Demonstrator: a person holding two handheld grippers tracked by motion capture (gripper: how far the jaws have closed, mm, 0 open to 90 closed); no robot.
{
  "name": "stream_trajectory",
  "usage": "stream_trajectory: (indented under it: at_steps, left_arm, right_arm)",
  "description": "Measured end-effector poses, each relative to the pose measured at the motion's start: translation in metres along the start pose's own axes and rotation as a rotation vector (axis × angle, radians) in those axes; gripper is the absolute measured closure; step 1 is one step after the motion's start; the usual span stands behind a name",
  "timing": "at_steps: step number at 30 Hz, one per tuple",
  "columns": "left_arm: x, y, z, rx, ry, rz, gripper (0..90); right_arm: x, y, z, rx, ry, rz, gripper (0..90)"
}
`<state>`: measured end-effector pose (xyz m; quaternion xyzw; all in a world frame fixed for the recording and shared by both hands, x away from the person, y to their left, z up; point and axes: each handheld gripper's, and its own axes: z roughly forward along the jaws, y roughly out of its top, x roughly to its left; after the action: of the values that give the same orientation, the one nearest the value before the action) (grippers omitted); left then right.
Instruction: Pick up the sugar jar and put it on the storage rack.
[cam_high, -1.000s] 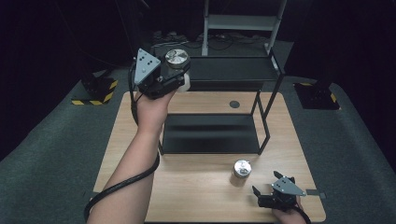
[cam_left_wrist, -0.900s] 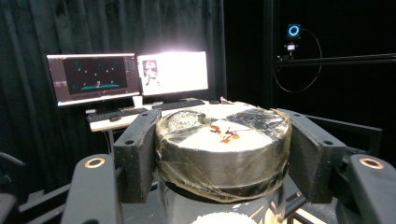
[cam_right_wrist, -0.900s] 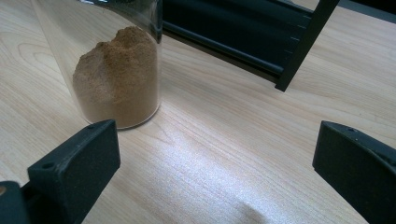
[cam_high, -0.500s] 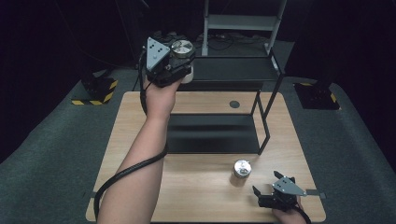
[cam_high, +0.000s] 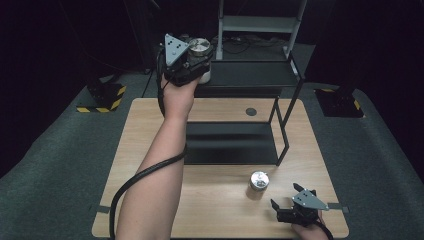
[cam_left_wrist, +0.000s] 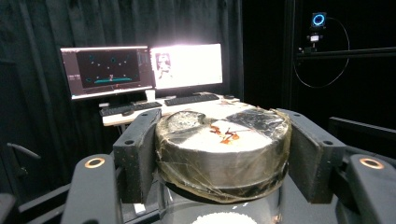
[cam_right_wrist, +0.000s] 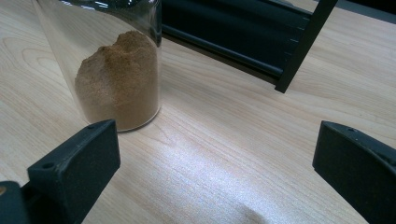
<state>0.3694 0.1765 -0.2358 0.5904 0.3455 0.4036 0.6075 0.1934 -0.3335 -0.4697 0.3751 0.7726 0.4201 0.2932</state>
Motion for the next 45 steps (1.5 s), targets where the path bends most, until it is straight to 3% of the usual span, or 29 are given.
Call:
stream_trajectory:
  at_steps: [22,35,40,43,45]
  left_arm:
    - [-0.003,-0.001,0.011,0.028,0.007,-0.001,34.2]
    - [-0.002,-0.005,0.012,0.02,0.004,-0.004,33.2]
    - [-0.005,-0.004,0.013,0.017,0.009,-0.013,25.8]
    - [-0.007,-0.003,0.013,0.024,0.013,-0.006,16.3]
    - [-0.013,0.0,0.014,0.042,0.046,-0.044,8.1]
  right_arm:
    - [-0.001,-0.001,0.0,-0.003,0.003,0.004,0.0]
    - [-0.002,0.0,0.0,-0.002,0.005,0.007,0.0]
    - [-0.002,0.0,0.0,-0.002,0.005,0.006,0.0]
    - [-0.001,-0.001,0.0,-0.004,0.006,0.005,0.0]
    - [-0.002,-0.001,0.0,-0.003,0.006,0.007,0.0]
